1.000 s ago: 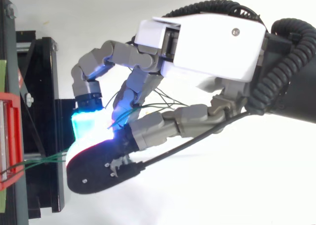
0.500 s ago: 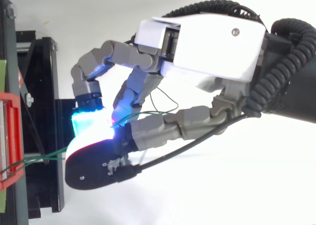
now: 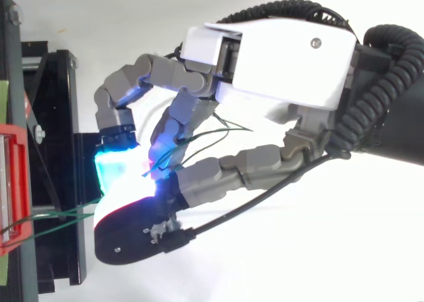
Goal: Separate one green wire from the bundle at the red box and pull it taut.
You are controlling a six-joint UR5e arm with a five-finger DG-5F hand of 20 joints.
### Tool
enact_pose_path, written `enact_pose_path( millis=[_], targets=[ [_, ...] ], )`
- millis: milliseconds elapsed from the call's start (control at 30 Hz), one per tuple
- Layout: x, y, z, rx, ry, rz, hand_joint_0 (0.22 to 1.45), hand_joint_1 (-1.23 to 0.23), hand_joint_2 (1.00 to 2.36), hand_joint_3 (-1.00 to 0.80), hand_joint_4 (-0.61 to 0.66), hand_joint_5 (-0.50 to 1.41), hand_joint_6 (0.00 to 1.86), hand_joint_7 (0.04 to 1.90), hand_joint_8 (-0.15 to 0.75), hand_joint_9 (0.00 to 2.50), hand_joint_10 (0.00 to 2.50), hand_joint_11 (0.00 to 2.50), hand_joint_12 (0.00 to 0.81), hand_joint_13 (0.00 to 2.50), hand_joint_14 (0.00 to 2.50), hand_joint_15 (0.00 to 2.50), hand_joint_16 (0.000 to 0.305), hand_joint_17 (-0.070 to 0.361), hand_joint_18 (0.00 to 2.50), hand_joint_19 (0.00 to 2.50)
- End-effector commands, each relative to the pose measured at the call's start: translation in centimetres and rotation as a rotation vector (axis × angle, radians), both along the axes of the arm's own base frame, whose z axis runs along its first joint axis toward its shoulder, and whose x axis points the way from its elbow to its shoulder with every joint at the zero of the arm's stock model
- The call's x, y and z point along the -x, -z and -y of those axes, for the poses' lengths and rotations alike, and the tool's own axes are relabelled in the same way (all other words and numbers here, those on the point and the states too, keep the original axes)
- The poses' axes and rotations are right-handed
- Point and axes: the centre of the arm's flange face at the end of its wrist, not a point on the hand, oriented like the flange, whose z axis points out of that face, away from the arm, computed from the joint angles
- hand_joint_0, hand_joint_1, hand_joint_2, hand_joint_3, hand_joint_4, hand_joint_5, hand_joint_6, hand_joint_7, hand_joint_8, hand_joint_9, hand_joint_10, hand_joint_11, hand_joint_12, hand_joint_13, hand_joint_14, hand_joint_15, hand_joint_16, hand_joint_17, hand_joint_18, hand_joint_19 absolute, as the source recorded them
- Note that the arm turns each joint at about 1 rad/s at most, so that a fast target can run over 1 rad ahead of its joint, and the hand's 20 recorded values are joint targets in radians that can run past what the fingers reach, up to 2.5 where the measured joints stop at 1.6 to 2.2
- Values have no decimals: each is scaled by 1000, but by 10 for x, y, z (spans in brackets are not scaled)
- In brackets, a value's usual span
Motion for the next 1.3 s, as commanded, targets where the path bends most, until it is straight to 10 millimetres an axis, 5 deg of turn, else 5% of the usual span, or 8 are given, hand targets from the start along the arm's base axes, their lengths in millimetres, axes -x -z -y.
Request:
enact_pose_path(
  millis=[0,333,467,633,900,1267],
  targets=[
    [0,0,0,0,0,0,692,-909,1015,-319,183,-197,892,1263,317,1114,3,1846,427,856,25,792,58,130,780,458],
    [0,0,0,0,0,1,770,-948,1004,-449,173,-198,890,1226,320,1081,5,1817,422,816,24,730,59,132,772,394],
    [0,0,0,0,0,-2,696,-939,1000,-500,179,-197,889,1213,323,1072,6,1799,419,808,24,729,58,131,764,403],
    [0,0,0,-1,0,0,534,-804,1000,-500,194,-191,874,1203,344,1114,4,1794,439,828,23,745,61,137,771,466],
    [0,0,0,-2,0,2,547,-633,1000,-500,192,-177,848,1225,343,1155,5,1762,442,844,24,749,61,137,784,515],
    [0,0,0,-2,0,2,586,-694,1022,-155,180,-167,865,1331,325,1179,7,1786,435,862,24,746,60,134,806,522]
  ],
)
